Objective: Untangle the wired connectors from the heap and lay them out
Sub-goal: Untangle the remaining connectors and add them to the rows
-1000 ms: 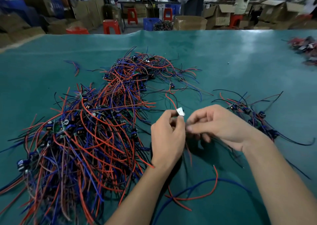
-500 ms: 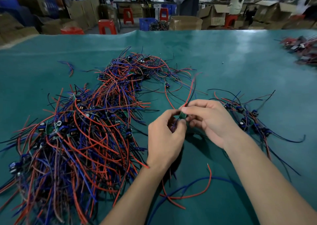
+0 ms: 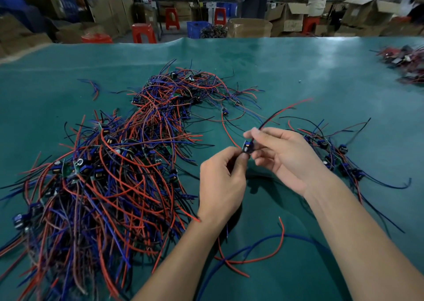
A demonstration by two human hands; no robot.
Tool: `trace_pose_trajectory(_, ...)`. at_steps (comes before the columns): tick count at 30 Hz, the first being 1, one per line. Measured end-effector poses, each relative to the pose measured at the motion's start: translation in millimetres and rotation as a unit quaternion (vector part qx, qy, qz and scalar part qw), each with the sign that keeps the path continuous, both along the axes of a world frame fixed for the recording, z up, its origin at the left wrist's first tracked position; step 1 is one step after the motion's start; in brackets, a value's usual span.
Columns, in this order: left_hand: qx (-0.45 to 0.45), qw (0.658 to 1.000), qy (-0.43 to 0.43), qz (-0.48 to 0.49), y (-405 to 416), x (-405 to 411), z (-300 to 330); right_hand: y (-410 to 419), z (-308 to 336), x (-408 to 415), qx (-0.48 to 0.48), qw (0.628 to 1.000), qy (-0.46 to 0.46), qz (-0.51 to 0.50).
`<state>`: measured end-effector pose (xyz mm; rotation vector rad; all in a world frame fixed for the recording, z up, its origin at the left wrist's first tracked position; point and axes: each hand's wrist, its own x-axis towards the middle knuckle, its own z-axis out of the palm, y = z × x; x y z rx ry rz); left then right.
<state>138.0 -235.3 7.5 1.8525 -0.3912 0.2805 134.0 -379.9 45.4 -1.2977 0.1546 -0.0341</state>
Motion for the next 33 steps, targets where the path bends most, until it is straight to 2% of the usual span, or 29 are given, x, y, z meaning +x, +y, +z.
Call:
trace_pose_trajectory(3, -0.011, 1.0, 0.006, 0.006, 0, 0, -1, -2, -1, -1, 0.034, 0.999, 0.005, 0.023)
trace_pose_trajectory(7, -0.008, 1.0, 0.022, 0.011, -2, 1, -2, 0, -3, 1, -0.021, 1.0, -0.017, -0.011)
trace_pose_trajectory(10, -0.006, 1.0, 0.029, 0.003, -3, 3, -3, -4, -4, 3, -0.098, 0.989, -0.05, -0.103)
trace_pose_trajectory(14, 0.011, 1.0, 0.022, -0.004, -4, 2, -4, -24, -3, 5, -0.182, 0.948, -0.1, -0.241)
trace_pose_trajectory(17, 0.013, 1.0, 0.013, -0.013, -4, 0, -5, -43, -3, 4, -0.137, 0.922, -0.12, -0.342)
trace_pose_trajectory(19, 0.006, 1.0, 0.01, -0.008, -4, -1, -4, -53, -5, 4, -0.1, 0.891, -0.118, -0.426)
trace_pose_trajectory(22, -0.028, 0.999, 0.017, 0.036, -3, 3, -5, -63, -8, 5, -0.128, 0.835, -0.073, -0.531)
trace_pose_trajectory(23, -0.046, 0.997, 0.026, 0.05, -2, 4, -5, -64, -8, 5, -0.14, 0.831, -0.059, -0.535)
trace_pose_trajectory(25, -0.066, 0.995, 0.032, 0.064, -1, 5, -4, -56, -4, 3, -0.148, 0.873, -0.036, -0.462)
trace_pose_trajectory(27, -0.069, 0.996, 0.03, 0.056, -2, 3, -3, -35, -3, 3, -0.194, 0.937, -0.01, -0.289)
trace_pose_trajectory(28, -0.068, 0.996, 0.031, 0.045, -2, 2, -3, -21, -4, 2, -0.22, 0.956, -0.005, -0.193)
trace_pose_trajectory(30, -0.052, 0.998, 0.024, 0.03, -2, 2, -4, 5, -8, 0, -0.247, 0.967, -0.023, -0.057)
trace_pose_trajectory(31, -0.04, 0.999, 0.02, 0.028, -2, 2, -5, 13, -11, 0, -0.239, 0.969, -0.042, -0.036)
trace_pose_trajectory(33, -0.033, 0.999, 0.024, 0.021, -2, 4, -6, 18, -12, 1, -0.239, 0.965, -0.087, -0.062)
